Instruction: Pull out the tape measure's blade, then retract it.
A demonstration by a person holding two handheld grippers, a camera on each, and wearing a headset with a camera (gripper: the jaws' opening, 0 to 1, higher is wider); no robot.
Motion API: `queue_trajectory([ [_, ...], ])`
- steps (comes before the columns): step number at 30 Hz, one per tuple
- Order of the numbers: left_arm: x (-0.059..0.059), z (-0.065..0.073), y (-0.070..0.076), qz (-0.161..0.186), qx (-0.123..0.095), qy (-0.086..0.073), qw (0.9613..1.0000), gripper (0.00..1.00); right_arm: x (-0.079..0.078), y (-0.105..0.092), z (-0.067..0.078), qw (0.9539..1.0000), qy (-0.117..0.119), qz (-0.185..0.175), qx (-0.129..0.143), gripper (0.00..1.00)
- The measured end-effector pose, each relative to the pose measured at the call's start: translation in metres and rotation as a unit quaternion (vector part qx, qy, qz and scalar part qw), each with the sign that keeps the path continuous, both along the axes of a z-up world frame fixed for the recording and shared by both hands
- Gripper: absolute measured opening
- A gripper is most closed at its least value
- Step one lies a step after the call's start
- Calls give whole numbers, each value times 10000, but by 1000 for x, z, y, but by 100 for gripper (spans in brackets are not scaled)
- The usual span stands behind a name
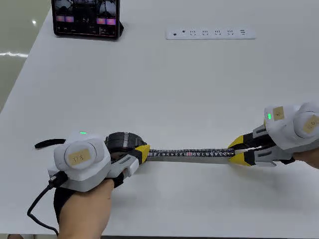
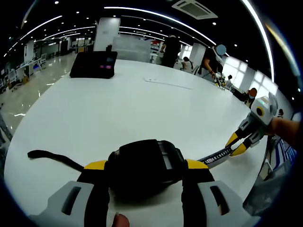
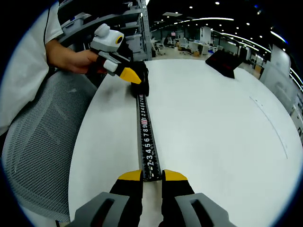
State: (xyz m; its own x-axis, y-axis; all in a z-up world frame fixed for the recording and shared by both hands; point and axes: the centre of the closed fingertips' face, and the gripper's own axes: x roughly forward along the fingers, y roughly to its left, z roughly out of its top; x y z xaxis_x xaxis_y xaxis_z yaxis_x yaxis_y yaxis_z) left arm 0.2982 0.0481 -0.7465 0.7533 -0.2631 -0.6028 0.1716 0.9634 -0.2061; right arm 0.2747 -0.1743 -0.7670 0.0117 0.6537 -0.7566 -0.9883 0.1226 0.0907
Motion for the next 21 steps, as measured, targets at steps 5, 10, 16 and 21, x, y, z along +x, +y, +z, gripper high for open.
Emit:
queue_trajectory([
  [5,0,0,0,-58,6,-9,10000,57,-2,10,0,10000,6,-3,87,11],
  [10,0,0,0,-88,-10,-24,10000,57,-3,21,0,9998,23,-29,178,11],
  [16,0,-1,0,-87,-20,-29,10000,57,-4,29,-2,9997,44,-17,233,11],
  [21,0,-1,0,-65,-53,-34,10000,57,-2,36,-3,9995,48,-20,300,11],
])
